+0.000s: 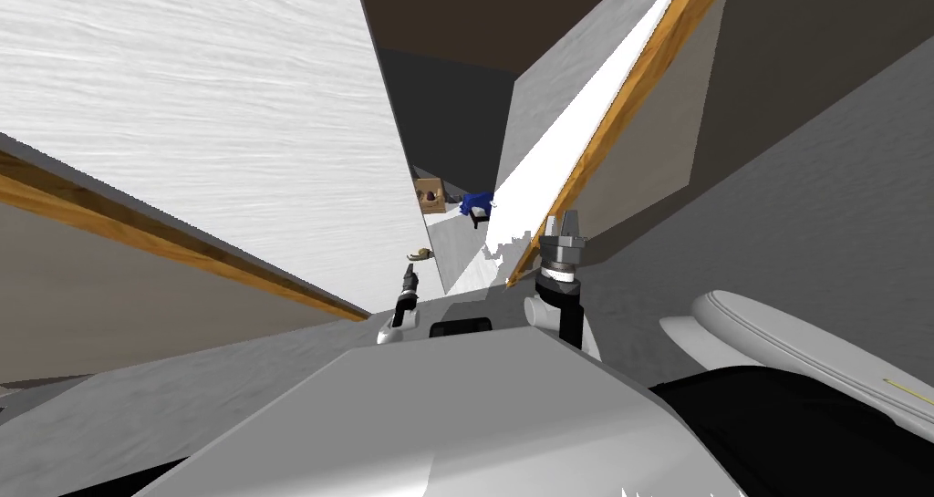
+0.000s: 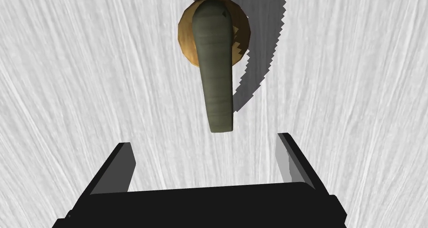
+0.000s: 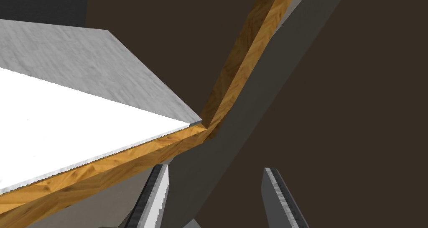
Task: Push the door open
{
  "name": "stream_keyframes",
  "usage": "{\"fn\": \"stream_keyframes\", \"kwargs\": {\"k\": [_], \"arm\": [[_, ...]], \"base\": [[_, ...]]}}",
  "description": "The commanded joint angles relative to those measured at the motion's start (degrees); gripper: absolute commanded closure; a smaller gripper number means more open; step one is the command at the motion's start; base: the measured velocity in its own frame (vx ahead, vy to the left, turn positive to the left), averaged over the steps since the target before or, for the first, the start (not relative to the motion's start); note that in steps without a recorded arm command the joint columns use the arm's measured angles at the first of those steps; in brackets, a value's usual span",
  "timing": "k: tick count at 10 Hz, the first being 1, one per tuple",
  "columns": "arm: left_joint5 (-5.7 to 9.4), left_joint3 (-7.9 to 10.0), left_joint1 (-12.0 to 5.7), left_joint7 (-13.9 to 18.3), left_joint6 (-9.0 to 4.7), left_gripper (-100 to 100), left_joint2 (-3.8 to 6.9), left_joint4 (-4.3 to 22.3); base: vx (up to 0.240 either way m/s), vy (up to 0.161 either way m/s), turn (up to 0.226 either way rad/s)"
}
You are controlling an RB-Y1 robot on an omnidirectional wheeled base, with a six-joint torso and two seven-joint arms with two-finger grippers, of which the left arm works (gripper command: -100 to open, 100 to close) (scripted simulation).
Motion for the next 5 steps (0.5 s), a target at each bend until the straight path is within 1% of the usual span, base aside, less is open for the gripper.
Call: {"fn": "stream_keyframes", "kwargs": {"k": [1, 3, 5], "arm": [[0.10, 0.17, -0.13, 0.0, -0.50, -100, 0.19, 0.6], [0.20, 0.33, -0.07, 0.0, -0.83, -100, -0.09, 0.9], [0.31, 0.51, 0.00, 0.0, -1.20, -100, -1.05, 1.2]], "base": [[0.203, 0.026, -0.016], [0.188, 0.029, -0.024], [0.199, 0.025, -0.026]]}}
